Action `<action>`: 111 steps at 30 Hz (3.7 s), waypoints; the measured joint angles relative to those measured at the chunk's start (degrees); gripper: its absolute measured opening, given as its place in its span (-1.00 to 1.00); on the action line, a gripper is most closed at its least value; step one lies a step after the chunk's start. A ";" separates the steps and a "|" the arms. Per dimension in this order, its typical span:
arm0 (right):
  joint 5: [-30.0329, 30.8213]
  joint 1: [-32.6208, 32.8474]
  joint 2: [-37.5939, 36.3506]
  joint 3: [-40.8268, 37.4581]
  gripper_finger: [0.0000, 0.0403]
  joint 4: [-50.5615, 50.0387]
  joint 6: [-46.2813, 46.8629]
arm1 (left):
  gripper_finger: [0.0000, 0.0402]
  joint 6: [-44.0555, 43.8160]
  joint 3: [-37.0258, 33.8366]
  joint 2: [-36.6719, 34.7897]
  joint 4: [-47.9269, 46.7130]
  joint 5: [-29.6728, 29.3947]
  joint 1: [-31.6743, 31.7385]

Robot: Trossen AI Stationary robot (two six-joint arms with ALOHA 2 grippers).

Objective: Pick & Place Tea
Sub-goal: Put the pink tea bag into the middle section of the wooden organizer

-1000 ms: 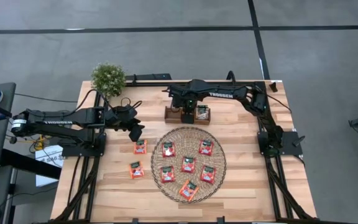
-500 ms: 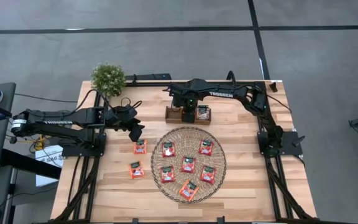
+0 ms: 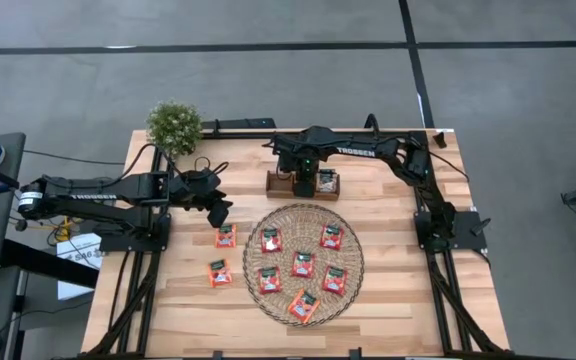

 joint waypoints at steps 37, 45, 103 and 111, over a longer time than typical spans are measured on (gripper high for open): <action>-16.99 20.38 -17.55 -15.23 -0.63 -14.55 7.97 | -0.12 -1.02 -0.02 0.02 -0.95 1.28 -0.04; -16.13 27.34 -27.63 -28.98 -0.63 -0.88 20.75 | -0.12 -2.79 -0.02 0.02 1.04 3.81 -0.12; -4.16 51.34 -35.92 -47.91 -0.95 47.15 51.42 | -0.12 -11.30 20.63 24.19 -7.67 -3.60 -31.27; -4.74 47.41 -21.34 -27.92 -1.00 33.50 54.86 | -0.12 -15.65 10.67 13.51 -6.09 -7.40 -40.33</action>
